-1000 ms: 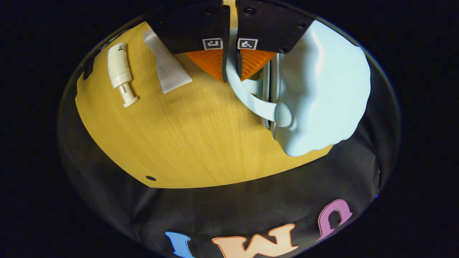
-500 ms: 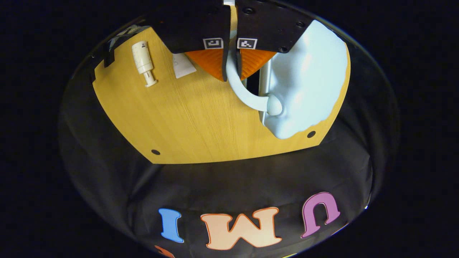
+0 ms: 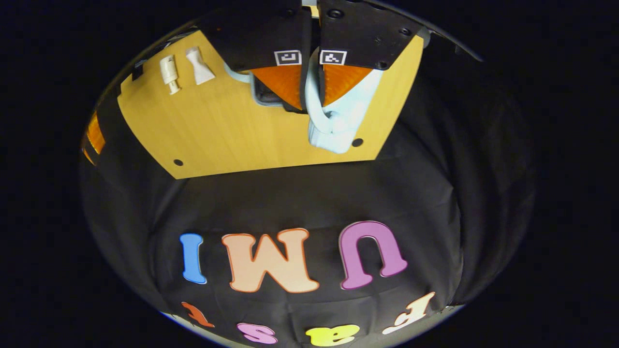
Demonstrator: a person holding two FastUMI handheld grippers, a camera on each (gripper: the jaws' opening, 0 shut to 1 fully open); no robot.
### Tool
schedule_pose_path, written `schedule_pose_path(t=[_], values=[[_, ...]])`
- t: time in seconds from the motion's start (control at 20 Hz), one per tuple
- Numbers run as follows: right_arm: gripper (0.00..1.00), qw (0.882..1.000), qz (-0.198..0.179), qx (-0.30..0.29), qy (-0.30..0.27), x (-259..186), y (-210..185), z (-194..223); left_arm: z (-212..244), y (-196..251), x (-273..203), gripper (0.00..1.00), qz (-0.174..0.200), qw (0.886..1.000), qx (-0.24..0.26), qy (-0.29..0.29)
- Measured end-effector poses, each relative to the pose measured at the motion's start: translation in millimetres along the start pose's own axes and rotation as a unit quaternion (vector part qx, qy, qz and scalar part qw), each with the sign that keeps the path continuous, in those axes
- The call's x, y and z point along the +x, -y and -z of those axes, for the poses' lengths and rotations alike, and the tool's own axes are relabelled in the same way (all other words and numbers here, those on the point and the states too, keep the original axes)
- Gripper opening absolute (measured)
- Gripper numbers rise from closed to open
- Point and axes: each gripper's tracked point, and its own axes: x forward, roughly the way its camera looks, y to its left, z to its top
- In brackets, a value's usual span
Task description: First open the suitcase, pack the skin care products into it, and then close the suitcase.
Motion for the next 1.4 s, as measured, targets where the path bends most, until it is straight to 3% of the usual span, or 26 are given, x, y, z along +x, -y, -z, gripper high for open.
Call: schedule_pose_path(t=[0.15,0.35,0.75,1.05,1.25,1.4], values=[[0.99,1.000,-0.006,0.001,0.005,12,-20,-1,-14,-66,-2,0.00,-0.053,0.998,0.018,0.019],[1.00,1.000,-0.003,-0.007,0.010,28,-41,-4,-1,-149,7,0.00,-0.102,0.995,0.013,0.011],[0.99,0.999,0.008,-0.032,-0.010,56,-80,8,89,-274,67,0.00,-0.144,0.987,-0.056,-0.050],[0.99,0.996,0.024,-0.071,-0.038,66,-94,24,175,-310,133,0.00,-0.135,0.982,-0.079,-0.106],[1.00,0.993,0.024,-0.096,-0.057,68,-103,32,228,-322,151,0.00,-0.131,0.974,-0.121,-0.140],[1.00,0.992,0.023,-0.102,-0.072,69,-106,41,261,-325,165,0.00,-0.138,0.969,-0.121,-0.164]])
